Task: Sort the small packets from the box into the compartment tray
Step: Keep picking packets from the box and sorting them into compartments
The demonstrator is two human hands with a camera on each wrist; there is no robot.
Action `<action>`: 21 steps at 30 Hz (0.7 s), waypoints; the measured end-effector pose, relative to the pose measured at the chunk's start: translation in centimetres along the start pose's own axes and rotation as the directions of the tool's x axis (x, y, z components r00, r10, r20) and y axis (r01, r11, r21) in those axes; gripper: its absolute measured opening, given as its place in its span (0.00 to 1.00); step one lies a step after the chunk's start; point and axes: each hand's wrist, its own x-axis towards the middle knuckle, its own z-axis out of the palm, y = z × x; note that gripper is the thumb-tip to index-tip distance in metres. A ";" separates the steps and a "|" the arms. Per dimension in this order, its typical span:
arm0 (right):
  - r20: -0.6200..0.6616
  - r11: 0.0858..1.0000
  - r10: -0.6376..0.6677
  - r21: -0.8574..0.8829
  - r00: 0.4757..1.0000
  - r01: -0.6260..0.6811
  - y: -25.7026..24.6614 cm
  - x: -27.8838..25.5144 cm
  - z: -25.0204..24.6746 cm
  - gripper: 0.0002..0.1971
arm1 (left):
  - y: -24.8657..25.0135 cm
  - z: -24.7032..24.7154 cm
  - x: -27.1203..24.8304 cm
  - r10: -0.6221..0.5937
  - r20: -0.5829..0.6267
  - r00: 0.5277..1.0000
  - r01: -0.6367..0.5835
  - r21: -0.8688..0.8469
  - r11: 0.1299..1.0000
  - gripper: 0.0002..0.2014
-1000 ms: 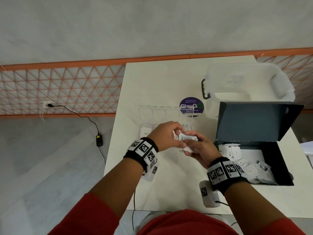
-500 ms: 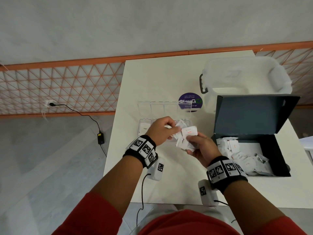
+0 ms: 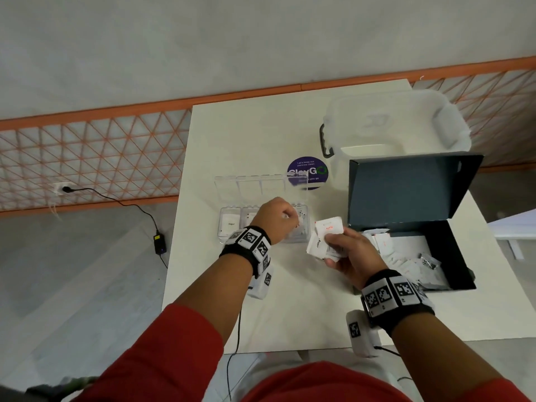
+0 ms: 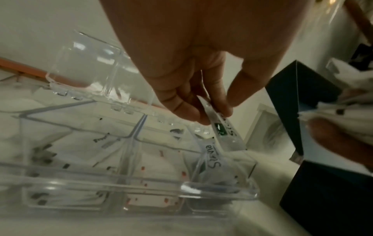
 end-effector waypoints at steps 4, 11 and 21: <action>-0.026 1.000 0.006 0.017 1.000 -0.006 -0.1 -0.1 -1.0 0.10 | -0.6 0.5 1.4 -0.050 0.027 0.998 0.048 0.066 0.997 0.07; -0.056 1.000 0.006 0.018 0.998 -0.005 -0.5 0.1 -2.1 0.10 | -0.5 2.1 3.3 0.024 0.106 0.994 -0.050 0.255 0.966 0.09; -0.031 0.999 0.012 0.051 0.999 -0.011 -0.7 0.8 -2.0 0.09 | -1.3 3.7 3.0 0.175 0.148 0.973 -0.229 0.655 0.720 0.13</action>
